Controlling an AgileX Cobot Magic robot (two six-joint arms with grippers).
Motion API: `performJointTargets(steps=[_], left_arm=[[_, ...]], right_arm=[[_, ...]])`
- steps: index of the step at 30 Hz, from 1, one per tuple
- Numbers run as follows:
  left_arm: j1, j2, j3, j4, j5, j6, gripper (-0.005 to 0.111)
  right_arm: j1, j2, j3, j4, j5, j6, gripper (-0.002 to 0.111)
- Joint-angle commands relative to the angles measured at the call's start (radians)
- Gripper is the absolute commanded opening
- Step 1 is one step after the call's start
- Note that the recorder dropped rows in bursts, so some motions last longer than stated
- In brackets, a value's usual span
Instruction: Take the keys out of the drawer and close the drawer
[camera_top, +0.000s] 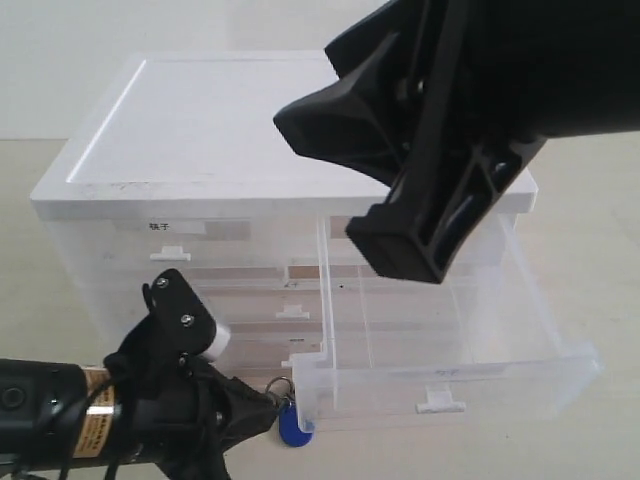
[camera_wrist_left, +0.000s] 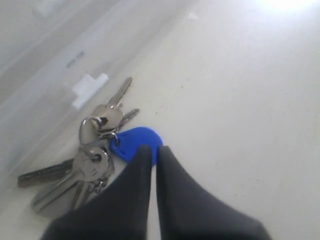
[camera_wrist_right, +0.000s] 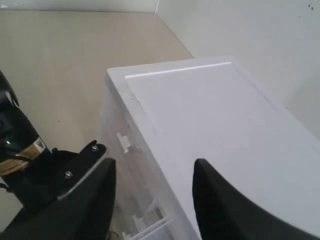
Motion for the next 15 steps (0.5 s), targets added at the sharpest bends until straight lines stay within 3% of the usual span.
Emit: performJointTargets(steps=[1,3,4,6,9,10,15], left_arm=[[-0.002,-0.16,0.073,0.13,-0.066,-0.123,0.005],[-0.002,-0.218,0.1,0.219,-0.095,-0.2,0.005],[-0.002,-0.243,0.11,0.274,-0.099,-0.252,0.005],[-0.002,-0.276,0.126,0.379,-0.101,-0.362,0.005],[-0.002,-0.294,0.143,0.456,-0.19,-0.417,0.005],[-0.002,-0.294,0.143,0.454,-0.235,-0.415,0.005],[-0.002,-0.292,0.067,0.418,-0.279,-0.393,0.005]], right_arm=[[-0.003,-0.008,0.004,-0.056,0.007,0.013,0.043],[-0.003,-0.008,0.004,-0.154,0.027,0.135,0.043],[-0.003,-0.008,0.004,-0.271,0.046,0.287,0.043],[-0.003,-0.008,0.004,-0.461,0.097,0.484,0.036],[-0.003,-0.008,0.004,-0.782,0.217,0.701,0.006],[-0.003,-0.008,0.004,-0.858,0.259,0.764,0.0],[-0.003,0.017,0.039,-0.972,0.267,0.829,0.0]])
